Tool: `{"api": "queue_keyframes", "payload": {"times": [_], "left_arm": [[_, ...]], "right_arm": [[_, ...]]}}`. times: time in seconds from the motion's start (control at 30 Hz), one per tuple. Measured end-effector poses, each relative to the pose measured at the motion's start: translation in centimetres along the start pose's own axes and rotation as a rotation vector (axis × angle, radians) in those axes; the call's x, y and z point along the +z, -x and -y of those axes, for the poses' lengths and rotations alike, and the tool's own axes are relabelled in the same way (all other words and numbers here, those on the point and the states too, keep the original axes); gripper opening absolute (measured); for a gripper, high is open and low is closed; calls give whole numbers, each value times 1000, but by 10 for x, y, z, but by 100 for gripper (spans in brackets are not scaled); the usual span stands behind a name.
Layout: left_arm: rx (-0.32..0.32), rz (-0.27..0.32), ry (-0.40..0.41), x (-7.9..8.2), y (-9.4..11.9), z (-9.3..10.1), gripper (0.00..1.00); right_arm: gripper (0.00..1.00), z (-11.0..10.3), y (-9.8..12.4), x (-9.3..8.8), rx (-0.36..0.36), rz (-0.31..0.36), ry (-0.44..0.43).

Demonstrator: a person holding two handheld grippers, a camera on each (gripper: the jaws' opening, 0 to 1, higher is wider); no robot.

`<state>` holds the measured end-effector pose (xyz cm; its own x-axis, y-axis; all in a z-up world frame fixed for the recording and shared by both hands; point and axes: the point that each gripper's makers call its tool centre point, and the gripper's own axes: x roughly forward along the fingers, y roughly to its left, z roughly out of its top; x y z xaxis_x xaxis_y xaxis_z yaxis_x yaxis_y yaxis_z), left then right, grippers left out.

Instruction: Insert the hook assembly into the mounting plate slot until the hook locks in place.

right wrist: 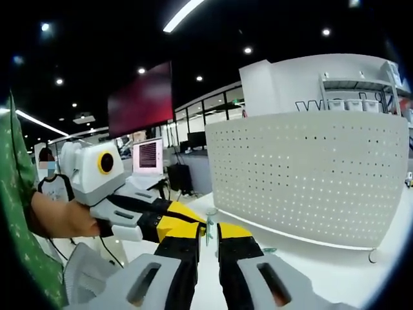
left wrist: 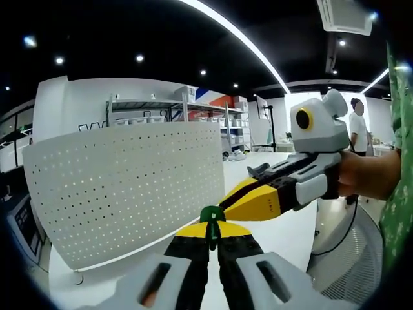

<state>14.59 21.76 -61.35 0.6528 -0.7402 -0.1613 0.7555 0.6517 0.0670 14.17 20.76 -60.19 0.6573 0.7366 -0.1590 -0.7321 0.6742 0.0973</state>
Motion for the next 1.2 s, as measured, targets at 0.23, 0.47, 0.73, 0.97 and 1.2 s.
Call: {"api": "queue_keyframes", "payload": {"times": [0.23, 0.47, 0.73, 0.97, 1.2], "left_arm": [[7, -4, -1, 0, 0, -2, 3], [11, -6, -3, -1, 2, -4, 3], [21, -4, -1, 0, 3, -7, 3], [33, -4, -1, 0, 4, -10, 3], [48, -8, 8, -2, 2, -13, 3]], "right_arm": [[24, -1, 1, 2, 10, 13, -18], [42, -3, 3, 3, 33, 12, -25], [54, -9, 5, 0, 52, 14, -25], [61, -10, 8, 3, 62, 25, -29], [70, -9, 9, -4, 68, -2, -24]]}}
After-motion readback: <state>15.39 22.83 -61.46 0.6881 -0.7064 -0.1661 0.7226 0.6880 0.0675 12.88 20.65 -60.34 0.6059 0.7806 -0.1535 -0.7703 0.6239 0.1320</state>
